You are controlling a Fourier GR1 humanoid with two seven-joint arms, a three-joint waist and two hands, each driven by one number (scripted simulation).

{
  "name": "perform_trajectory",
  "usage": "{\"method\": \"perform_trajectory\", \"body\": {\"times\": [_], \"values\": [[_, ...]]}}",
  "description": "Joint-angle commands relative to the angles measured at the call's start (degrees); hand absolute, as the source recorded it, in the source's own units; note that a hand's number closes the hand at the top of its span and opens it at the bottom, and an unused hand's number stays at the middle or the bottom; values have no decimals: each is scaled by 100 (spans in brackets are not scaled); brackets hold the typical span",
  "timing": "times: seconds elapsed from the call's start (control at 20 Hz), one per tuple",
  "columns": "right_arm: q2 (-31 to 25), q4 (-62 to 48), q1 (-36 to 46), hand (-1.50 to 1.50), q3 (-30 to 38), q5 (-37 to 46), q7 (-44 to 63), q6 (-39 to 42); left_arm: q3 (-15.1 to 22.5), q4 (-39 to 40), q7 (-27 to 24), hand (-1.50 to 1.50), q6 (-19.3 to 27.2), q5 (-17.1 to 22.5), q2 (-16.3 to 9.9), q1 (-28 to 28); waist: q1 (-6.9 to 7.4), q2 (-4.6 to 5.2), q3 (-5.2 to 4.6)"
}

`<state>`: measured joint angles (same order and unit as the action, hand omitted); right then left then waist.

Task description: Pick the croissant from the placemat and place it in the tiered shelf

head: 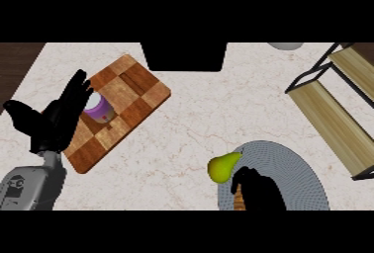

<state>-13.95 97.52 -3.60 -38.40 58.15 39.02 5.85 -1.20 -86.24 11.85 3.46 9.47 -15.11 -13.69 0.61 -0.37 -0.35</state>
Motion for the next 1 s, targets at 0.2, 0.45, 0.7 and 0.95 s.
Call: {"method": "perform_trajectory", "body": {"times": [0.2,0.45,0.7,0.95], "values": [[522,1458,-473,150,-1259,253,-341,-602,-207,185,41,0,-78,116,-63,-146,-142,9,37],[700,2885,-356,150,-1084,514,-127,-932,-273,73,96,0,-92,147,-124,-45,-178,-6,33],[865,3582,-372,150,-867,734,250,-853,-236,98,-160,0,-82,58,-34,144,-164,0,28],[960,5116,197,150,-45,420,1123,655,-204,98,157,0,-37,-34,-100,-212,-111,30,28]]}}
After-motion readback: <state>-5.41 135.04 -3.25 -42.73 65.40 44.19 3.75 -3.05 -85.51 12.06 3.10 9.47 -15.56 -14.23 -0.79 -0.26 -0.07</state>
